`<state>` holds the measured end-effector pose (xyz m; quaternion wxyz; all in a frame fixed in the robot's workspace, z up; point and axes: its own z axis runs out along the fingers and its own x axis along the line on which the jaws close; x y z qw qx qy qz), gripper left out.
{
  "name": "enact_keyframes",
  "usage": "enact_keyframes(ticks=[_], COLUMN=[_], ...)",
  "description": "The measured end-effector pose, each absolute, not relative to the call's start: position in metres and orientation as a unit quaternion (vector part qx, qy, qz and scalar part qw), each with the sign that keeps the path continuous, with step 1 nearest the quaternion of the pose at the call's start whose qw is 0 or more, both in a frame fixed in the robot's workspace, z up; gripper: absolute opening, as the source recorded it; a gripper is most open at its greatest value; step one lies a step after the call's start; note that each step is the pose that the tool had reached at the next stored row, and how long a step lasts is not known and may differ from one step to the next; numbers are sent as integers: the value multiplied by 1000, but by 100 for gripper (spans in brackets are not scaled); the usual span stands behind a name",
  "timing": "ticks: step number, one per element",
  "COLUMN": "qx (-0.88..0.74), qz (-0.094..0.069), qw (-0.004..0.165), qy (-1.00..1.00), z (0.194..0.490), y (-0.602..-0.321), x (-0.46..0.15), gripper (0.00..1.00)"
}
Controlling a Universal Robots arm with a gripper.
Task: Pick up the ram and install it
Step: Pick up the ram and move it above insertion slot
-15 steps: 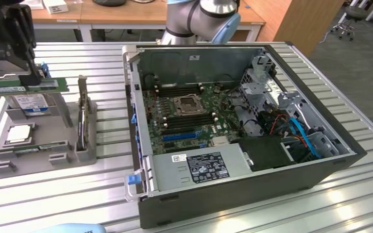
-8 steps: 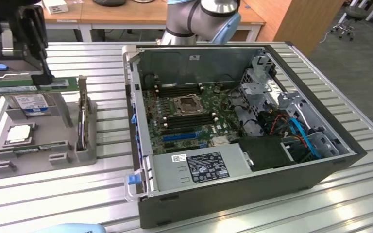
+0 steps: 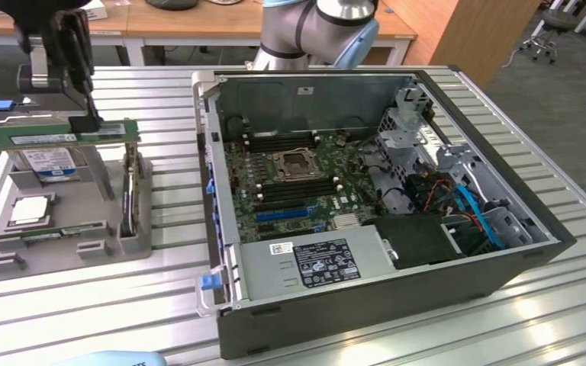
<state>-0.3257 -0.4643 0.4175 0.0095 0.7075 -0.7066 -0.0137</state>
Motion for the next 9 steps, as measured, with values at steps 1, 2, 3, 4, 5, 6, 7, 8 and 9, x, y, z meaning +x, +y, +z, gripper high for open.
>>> enact_keyframes(ticks=[1,2,3,4,5,6,7,8,9], qx=[707,708,708,708,708,708,708,708,708], qz=[-14,-14,-14,-14,-14,-14,-14,-14,-14], qw=[9,10,10,10,10,10,10,10,9], qy=[-707,-707,-706,-706,-706,-706,-706,-706,-706], z=[418,418,418,418,418,418,418,418,418], y=[-464,-464,-464,-464,-464,-464,-464,-464,-464], x=[-324,-322,-320,-318,-316,-314,-312,-310,-309], gripper=[12,12,12,12,12,12,12,12,12])
